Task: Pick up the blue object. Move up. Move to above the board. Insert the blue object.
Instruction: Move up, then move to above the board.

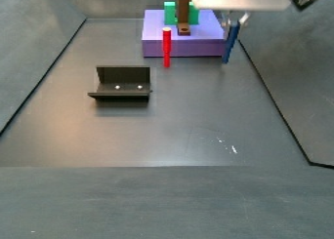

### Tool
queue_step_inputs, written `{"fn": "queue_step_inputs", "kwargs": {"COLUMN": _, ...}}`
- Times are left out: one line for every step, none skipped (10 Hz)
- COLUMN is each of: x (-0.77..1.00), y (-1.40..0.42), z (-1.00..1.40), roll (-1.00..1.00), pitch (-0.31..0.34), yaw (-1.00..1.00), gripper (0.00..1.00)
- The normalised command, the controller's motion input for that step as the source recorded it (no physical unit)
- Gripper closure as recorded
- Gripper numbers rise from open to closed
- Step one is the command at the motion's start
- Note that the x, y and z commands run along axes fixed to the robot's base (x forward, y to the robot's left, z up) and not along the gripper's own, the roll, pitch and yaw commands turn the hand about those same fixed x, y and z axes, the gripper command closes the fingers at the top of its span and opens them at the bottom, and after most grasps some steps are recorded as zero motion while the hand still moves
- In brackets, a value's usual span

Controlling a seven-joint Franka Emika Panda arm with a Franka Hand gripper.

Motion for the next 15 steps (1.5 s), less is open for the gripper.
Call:
{"fn": "queue_step_inputs", "kwargs": {"x": -0.06, "y": 0.03, "z": 0.56, "roll": 0.01, "pitch": 0.064, "yaw": 0.02, "gripper": 1.00}}
{"fn": "queue_step_inputs", "kwargs": {"x": -0.02, "y": 0.02, "z": 0.29, "roll": 0.01, "pitch": 0.031, "yaw": 0.01, "gripper": 1.00}}
{"fn": "queue_step_inputs", "kwargs": {"x": 0.00, "y": 0.00, "z": 1.40, "roll": 0.00, "pitch": 0.000, "yaw": 0.00, "gripper": 1.00}}
{"fn": "queue_step_inputs", "kwargs": {"x": -0.01, "y": 0.00, "z": 1.40, "roll": 0.00, "pitch": 0.011, "yaw": -0.01, "gripper": 1.00}}
{"fn": "queue_step_inputs", "kwargs": {"x": -0.07, "y": 0.01, "z": 1.40, "roll": 0.01, "pitch": 0.013, "yaw": 0.00, "gripper": 1.00}}
{"fn": "queue_step_inputs", "kwargs": {"x": -0.04, "y": 0.01, "z": 1.40, "roll": 0.01, "pitch": 0.000, "yaw": 0.00, "gripper": 1.00}}
{"fn": "queue_step_inputs", "kwargs": {"x": 0.07, "y": 0.00, "z": 0.97, "roll": 0.01, "pitch": 0.072, "yaw": 0.00, "gripper": 1.00}}
{"fn": "queue_step_inputs", "kwargs": {"x": 0.08, "y": 0.00, "z": 0.63, "roll": 0.02, "pitch": 0.106, "yaw": 0.00, "gripper": 1.00}}
{"fn": "queue_step_inputs", "kwargs": {"x": 0.05, "y": 0.01, "z": 0.32, "roll": 0.01, "pitch": 0.085, "yaw": 0.00, "gripper": 1.00}}
{"fn": "queue_step_inputs", "kwargs": {"x": 0.03, "y": 0.01, "z": 0.23, "roll": 0.01, "pitch": 0.063, "yaw": 0.00, "gripper": 1.00}}
{"fn": "queue_step_inputs", "kwargs": {"x": 1.23, "y": -1.40, "z": 0.38, "roll": 0.15, "pitch": 0.264, "yaw": -0.13, "gripper": 1.00}}
{"fn": "queue_step_inputs", "kwargs": {"x": 1.22, "y": -1.40, "z": 0.33, "roll": 0.15, "pitch": 0.271, "yaw": -0.12, "gripper": 1.00}}
{"fn": "queue_step_inputs", "kwargs": {"x": 1.32, "y": -1.40, "z": 0.26, "roll": 0.19, "pitch": 0.355, "yaw": -0.04, "gripper": 1.00}}
{"fn": "queue_step_inputs", "kwargs": {"x": 1.40, "y": -1.35, "z": 0.32, "roll": 0.10, "pitch": 0.345, "yaw": -0.03, "gripper": 1.00}}
{"fn": "queue_step_inputs", "kwargs": {"x": 0.90, "y": -0.91, "z": 0.26, "roll": 0.08, "pitch": 0.260, "yaw": -0.01, "gripper": 1.00}}
